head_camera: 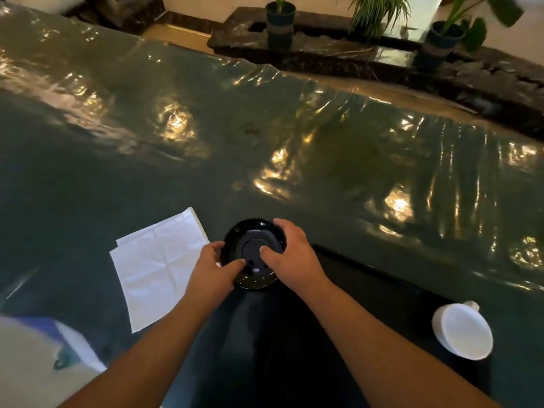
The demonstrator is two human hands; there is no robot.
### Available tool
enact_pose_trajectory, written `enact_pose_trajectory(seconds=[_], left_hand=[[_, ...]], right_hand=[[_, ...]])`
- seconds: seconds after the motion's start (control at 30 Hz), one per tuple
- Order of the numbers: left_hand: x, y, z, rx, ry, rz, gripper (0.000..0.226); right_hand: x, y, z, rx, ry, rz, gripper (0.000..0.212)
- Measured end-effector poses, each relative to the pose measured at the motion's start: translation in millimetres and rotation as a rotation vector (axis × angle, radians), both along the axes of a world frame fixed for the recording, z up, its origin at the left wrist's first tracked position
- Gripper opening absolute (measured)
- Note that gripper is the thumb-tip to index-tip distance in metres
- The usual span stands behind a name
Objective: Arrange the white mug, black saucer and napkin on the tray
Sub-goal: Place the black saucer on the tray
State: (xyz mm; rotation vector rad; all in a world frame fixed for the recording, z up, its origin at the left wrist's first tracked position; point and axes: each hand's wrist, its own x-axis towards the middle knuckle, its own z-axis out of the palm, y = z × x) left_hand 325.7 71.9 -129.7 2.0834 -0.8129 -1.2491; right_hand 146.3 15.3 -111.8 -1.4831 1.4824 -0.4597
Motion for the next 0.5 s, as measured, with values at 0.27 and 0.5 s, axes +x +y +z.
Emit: enact_pose_trajectory(seconds=[0.27, 0.5], left_hand=[[-61, 21, 24, -0.116, -0.238, -0.303, 0.059], [-108, 24, 20, -0.045, -0.260, -0.473, 0.052]], right_hand=[[-80, 47, 6, -0.052, 0.061, -0.134, 0.073], [-143, 76, -7, 0.034, 0.183, -0.107, 0.080]])
